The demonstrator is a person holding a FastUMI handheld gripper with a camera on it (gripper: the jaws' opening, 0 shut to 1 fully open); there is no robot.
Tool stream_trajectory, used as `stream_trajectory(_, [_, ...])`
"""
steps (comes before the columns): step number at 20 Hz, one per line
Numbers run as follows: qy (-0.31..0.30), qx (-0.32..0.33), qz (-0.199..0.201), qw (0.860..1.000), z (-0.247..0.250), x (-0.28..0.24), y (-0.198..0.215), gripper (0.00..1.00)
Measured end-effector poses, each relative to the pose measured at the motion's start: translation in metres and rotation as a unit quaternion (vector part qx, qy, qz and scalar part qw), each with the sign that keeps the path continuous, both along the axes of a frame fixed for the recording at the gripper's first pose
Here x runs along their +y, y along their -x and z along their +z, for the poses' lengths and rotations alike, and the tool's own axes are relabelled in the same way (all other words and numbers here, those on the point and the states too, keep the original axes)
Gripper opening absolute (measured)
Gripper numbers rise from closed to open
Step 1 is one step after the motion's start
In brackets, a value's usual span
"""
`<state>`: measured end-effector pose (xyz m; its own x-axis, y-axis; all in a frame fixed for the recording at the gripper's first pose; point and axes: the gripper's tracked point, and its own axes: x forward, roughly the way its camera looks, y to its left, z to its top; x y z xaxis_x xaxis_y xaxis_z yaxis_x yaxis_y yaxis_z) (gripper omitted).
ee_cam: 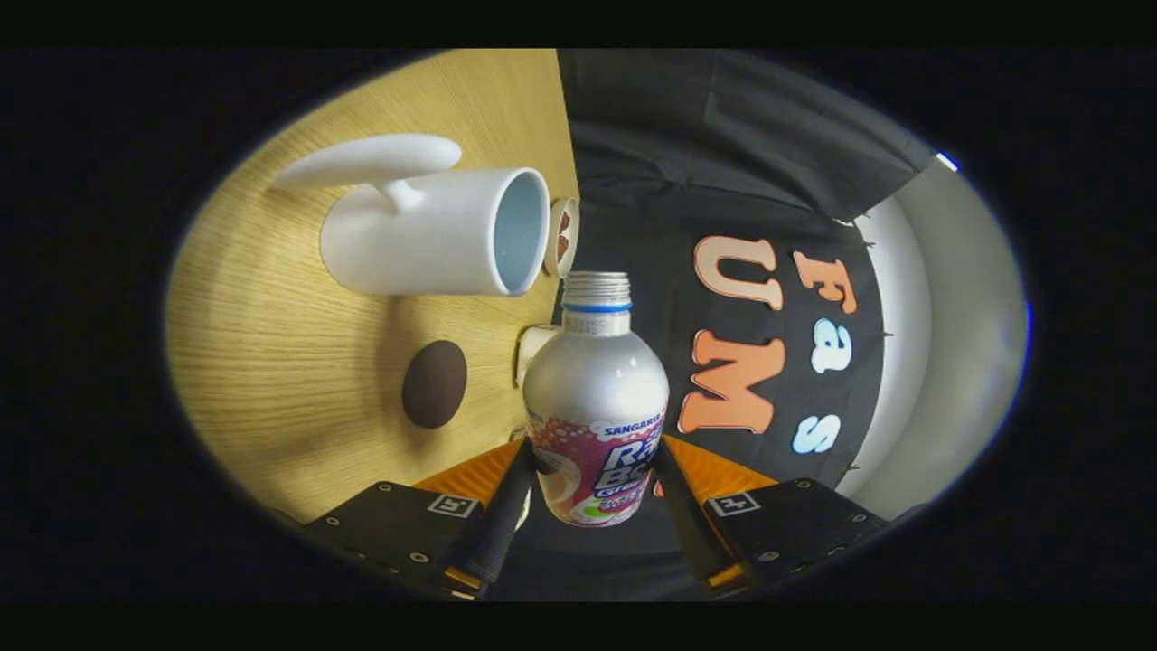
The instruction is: Take the bottle from table, then pour the juice into the cup, finally place the bottle on the coaster
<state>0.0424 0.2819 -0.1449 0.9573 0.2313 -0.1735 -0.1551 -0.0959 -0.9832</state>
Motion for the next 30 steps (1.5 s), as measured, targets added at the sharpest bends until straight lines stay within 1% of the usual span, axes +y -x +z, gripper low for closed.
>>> stream_trajectory(9, [0.033,-0.008,0.012,0.999,0.003,0.003,0.0,0.77])
stream_trajectory(17, [0.043,-0.008,0.019,0.999,0.005,0.004,-0.002,0.76])
stream_trajectory(30, [0.063,-0.032,0.03,0.997,0.019,0.007,-0.01,0.77])
